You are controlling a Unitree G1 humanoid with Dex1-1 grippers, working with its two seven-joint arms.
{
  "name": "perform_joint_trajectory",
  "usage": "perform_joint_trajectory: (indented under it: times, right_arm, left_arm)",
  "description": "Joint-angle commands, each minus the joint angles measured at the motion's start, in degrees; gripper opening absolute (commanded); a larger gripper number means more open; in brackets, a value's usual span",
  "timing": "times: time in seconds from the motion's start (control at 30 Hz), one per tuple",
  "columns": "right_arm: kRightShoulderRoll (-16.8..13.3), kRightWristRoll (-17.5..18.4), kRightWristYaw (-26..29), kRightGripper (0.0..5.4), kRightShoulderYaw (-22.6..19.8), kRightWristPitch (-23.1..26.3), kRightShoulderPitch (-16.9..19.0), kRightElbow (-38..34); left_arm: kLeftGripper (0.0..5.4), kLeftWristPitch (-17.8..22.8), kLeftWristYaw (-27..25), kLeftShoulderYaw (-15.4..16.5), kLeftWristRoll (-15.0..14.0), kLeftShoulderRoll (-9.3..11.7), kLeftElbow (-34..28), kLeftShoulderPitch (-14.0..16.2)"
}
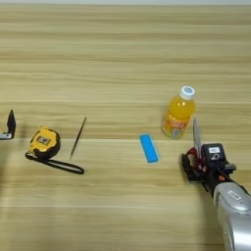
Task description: Move the objects on the table
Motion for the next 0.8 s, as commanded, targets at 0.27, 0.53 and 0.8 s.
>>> perform_joint_trajectory:
  times: [0.27,0.53,0.8]
  right_arm:
    - [0.4,0.6,-1.2,5.37,-1.7,-2.2,-1.2,-1.7]
    - [0.8,1.6,-0.7,5.39,-1.6,-3.8,-1.2,-4.8]
    - [1.0,2.0,-0.1,5.39,-1.2,-5.1,-2.1,-7.3]
  left_arm:
    - [5.4,0.8,-0.2,0.2,0.3,0.6,0.2,-0.7]
    - [5.4,1.7,-0.2,-0.3,0.9,0.6,1.0,-0.7]
    - [5.4,2.4,-0.1,-0.7,1.5,0.7,1.6,-0.9]
